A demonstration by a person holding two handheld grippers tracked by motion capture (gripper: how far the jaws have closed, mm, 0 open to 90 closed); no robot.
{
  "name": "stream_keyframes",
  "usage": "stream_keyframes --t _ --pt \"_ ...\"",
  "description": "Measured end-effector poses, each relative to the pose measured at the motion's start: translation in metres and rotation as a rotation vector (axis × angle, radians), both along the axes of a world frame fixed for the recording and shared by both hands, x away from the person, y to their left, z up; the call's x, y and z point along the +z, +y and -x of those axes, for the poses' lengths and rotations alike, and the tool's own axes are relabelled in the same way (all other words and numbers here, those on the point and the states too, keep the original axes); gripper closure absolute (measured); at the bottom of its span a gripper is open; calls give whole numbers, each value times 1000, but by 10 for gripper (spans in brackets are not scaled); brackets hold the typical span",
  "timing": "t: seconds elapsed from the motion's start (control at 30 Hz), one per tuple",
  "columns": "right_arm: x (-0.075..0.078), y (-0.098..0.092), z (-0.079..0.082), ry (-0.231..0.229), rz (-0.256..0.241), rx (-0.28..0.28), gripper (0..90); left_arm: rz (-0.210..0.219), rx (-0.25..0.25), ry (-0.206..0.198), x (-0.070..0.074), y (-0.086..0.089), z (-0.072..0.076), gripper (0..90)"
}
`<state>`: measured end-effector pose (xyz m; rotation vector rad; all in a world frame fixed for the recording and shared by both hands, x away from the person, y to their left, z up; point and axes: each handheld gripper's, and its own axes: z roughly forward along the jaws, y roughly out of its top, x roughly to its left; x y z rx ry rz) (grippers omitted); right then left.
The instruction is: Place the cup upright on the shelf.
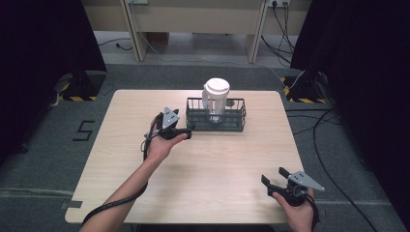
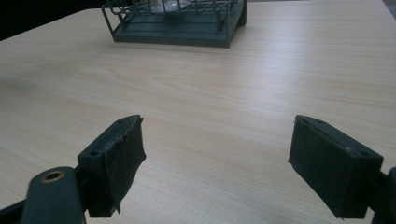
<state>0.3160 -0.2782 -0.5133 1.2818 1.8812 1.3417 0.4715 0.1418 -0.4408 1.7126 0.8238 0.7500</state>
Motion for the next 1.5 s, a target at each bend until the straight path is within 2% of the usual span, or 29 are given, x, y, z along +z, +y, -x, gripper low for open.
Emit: stream_keyframes --t 0.3,0.73,1.5 --pt "0 0 0 3 1 -1 184 27 11 -4 0 19 13 149" --pt "0 0 0 4 1 -3 184 17 24 8 -12 41 33 150" --pt "0 0 0 1 2 -6 184 31 64 24 -26 80 65 152"
